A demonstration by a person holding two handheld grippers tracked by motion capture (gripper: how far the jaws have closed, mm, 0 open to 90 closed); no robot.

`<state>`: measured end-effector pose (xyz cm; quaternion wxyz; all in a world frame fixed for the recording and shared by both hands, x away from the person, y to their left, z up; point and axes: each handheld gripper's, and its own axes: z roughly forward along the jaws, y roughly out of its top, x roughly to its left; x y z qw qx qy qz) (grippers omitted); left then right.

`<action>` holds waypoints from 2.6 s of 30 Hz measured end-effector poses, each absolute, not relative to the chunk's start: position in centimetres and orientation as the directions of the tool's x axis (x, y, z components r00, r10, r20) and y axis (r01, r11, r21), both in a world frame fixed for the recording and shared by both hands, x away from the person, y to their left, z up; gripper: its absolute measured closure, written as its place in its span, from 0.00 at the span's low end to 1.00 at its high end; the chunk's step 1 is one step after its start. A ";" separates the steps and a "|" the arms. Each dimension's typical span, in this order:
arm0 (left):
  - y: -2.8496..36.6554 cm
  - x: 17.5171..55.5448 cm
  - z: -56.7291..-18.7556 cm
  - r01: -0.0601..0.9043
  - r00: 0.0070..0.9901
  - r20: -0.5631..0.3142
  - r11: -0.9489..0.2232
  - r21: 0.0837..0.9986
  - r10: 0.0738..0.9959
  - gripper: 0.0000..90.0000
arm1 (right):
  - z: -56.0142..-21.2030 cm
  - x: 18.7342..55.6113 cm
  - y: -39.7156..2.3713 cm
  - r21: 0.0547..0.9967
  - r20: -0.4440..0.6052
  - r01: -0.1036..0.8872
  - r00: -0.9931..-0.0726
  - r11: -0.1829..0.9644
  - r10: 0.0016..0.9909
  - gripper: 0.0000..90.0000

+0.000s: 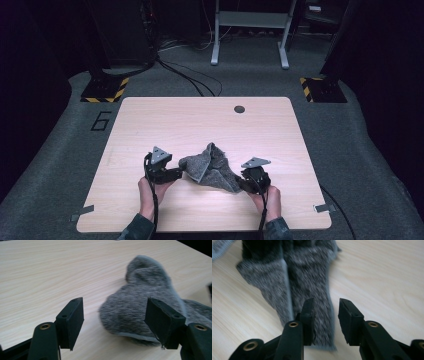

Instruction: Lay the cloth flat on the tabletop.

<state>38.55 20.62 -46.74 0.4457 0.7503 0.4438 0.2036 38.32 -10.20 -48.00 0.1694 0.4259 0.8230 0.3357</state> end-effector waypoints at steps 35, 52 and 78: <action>18.8 39.0 -48.4 0.490 0.521 -0.015 -0.285 0.824 0.853 0.89 | -51.2 38.1 -9.9 0.659 0.060 0.620 -0.607 0.426 0.792 0.89; 20.5 40.1 -48.8 0.552 0.483 -0.065 -0.246 0.796 0.873 0.77 | -50.4 35.0 -13.0 0.582 0.073 0.672 -0.604 0.458 0.794 0.84; 18.1 40.7 -51.7 0.618 0.610 -0.145 -0.353 0.703 0.779 0.54 | -50.3 40.7 -8.6 0.582 -0.012 0.610 -0.655 0.538 0.756 0.84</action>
